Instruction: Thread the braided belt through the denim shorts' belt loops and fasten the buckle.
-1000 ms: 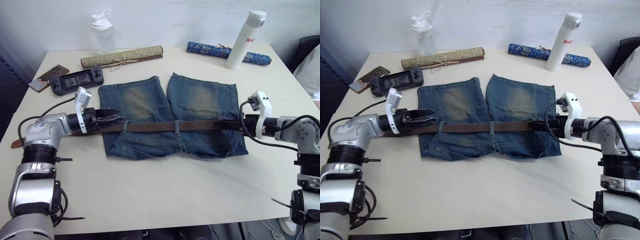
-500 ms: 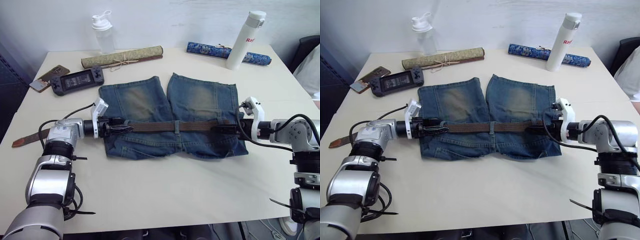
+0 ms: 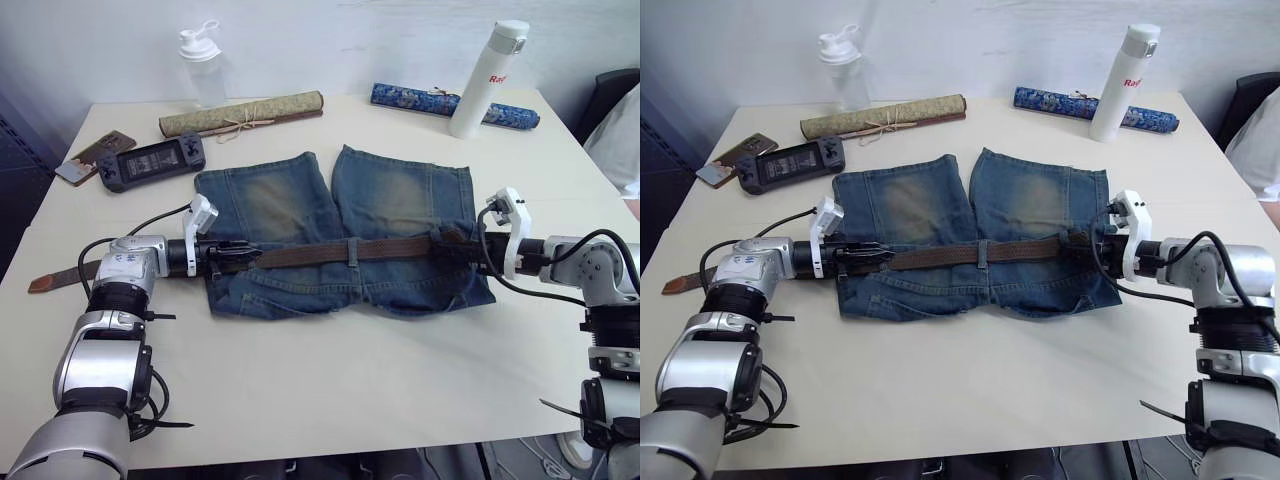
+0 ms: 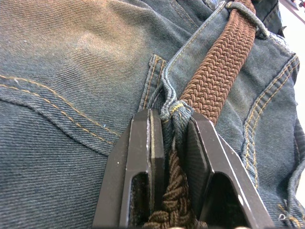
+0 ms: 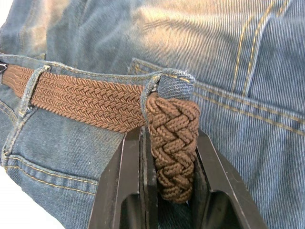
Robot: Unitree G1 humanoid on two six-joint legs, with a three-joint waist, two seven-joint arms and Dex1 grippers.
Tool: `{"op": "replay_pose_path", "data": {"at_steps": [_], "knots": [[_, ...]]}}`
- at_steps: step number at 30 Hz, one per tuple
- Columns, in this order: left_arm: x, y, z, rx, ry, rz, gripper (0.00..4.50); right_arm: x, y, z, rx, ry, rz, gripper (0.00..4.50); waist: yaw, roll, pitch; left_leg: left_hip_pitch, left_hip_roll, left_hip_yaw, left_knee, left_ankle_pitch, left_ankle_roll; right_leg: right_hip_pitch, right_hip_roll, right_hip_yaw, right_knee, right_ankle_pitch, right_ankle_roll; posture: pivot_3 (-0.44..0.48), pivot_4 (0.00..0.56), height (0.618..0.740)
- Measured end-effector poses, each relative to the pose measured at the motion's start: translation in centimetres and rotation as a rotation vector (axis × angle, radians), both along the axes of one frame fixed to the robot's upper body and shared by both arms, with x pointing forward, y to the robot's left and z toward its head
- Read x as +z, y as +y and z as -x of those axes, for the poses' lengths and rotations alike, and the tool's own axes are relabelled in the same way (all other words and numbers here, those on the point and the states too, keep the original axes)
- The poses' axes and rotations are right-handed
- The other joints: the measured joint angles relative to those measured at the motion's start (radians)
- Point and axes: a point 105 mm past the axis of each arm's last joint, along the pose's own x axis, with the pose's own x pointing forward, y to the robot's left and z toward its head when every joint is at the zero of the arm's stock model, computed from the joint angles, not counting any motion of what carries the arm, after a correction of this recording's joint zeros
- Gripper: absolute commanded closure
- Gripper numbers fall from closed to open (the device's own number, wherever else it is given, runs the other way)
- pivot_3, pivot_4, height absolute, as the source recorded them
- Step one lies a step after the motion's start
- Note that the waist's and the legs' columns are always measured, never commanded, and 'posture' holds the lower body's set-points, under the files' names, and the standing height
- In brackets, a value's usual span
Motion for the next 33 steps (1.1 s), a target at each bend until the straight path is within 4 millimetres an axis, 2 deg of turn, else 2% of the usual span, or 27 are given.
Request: {"op": "replay_pose_path", "data": {"at_steps": [2, 6, 9, 12, 14, 17, 22, 27, 29, 30, 33], "knots": [[0.5, 0.2, 0.1, 0.001, -0.082, 0.005, 3.62, 0.2, 0.1, 0.9, 0.065, -0.104, 0.045, 4.06, 0.002, 0.0, 0.0, 0.0, 0.0, 0.0, 0.0, 0.0, 0.0, 0.0, 0.0, 0.0, -0.001, 0.0, 0.0, 0.0, 0.15, 0.717], [2.1, 0.4, 1.7, -0.007, -0.402, -0.051, 3.62, 0.5, 1.0, 4.1, 0.255, -0.414, 0.18, 4.06, 0.004, 0.0, 0.0, 0.0, 0.0, 0.0, -0.001, 0.0, 0.0, 0.0, 0.0, -0.001, -0.001, 0.0, 0.0, 0.0, 0.15, 0.717], [2.4, 0.0, 5.3, -0.09, -0.715, -0.167, 3.62, -0.7, 1.0, 7.3, 0.389, -0.612, 0.321, 4.06, 0.003, 0.0, 0.0, 0.002, 0.0, 0.0, -0.002, -0.001, 0.0, 0.003, -0.001, 0.0, -0.003, 0.0, 0.0, 0.0, 0.15, 0.717], [1.1, -0.6, 9.1, -0.204, -0.931, -0.275, 3.62, -2.4, 0.9, 9.4, 0.546, -0.74, 0.523, 4.06, 0.004, 0.0, 0.0, 0.01, 0.0, 0.002, -0.002, -0.001, 0.001, 0.008, -0.002, 0.002, -0.006, 0.0, 0.001, 0.0, 0.15, 0.717], [-0.2, -0.1, 10.9, -0.268, -1.055, -0.365, 3.62, -3.0, 1.0, 10.3, 0.653, -0.844, 0.656, 4.06, 0.003, 0.0, 0.0, 0.021, 0.001, 0.002, -0.003, -0.003, 0.0, 0.019, -0.003, 0.001, -0.01, 0.0, 0.0, 0.0, 0.15, 0.717], [-2.6, 2.4, 12.4, -0.319, -1.114, -0.504, 3.62, -4.2, 0.6, 11.2, 0.765, -0.945, 0.819, 4.06, 0.006, 0.0, 0.0, 0.025, 0.002, 0.001, -0.003, -0.009, 0.0, 0.023, -0.005, 0.001, -0.011, 0.0, 0.0, 0.0, 0.15, 0.717], [-4.9, 5.8, 13.1, -0.338, -1.087, -0.65, 3.62, -6.5, -1.6, 11.9, 0.835, -0.863, 0.976, 4.06, 0.006, 0.0, 0.0, 0.025, 0.002, 0.002, -0.003, -0.011, 0.002, 0.023, -0.006, 0.001, -0.013, 0.0, 0.0, 0.0, 0.15, 0.717], [-5.6, 6.9, 12.9, -0.327, -1.067, -0.694, 3.62, -6.6, -1.8, 11.8, 0.841, -0.845, 1.0, 4.06, 0.004, 0.008, -0.004, 0.029, 0.002, 0.003, -0.004, -0.011, 0.002, 0.025, -0.008, 0.001, -0.012, 0.0, 0.0, 0.0, 0.15, 0.717], [-5.6, 6.9, 12.7, -0.317, -1.062, -0.693, 3.62, -6.4, -1.7, 12.0, 0.866, -0.845, 1.002, 3.02, 0.006, 0.011, -0.006, 0.03, 0.003, 0.003, -0.005, -0.012, 0.002, 0.026, -0.008, 0.001, -0.012, 0.0, -0.001, 0.0, 0.15, 0.717], [-5.7, 6.9, 12.6, -0.314, -1.061, -0.69, 3.62, -6.4, -1.6, 12.2, 0.868, -0.829, 0.983, 2.64, 0.008, 0.012, -0.006, 0.03, 0.003, 0.003, -0.005, -0.012, 0.002, 0.026, -0.008, 0.001, -0.011, -0.001, -0.001, 0.0, 0.15, 0.717], [-5.7, 6.8, 12.5, -0.311, -1.053, -0.683, 3.62, -6.5, -1.3, 13.3, 0.864, -0.741, 0.894, 1.11, 0.009, 0.013, -0.007, 0.03, 0.003, 0.003, -0.005, -0.012, 0.002, 0.025, -0.008, 0.001, -0.01, -0.001, -0.001, 0.0, 0.15, 0.717]]}}
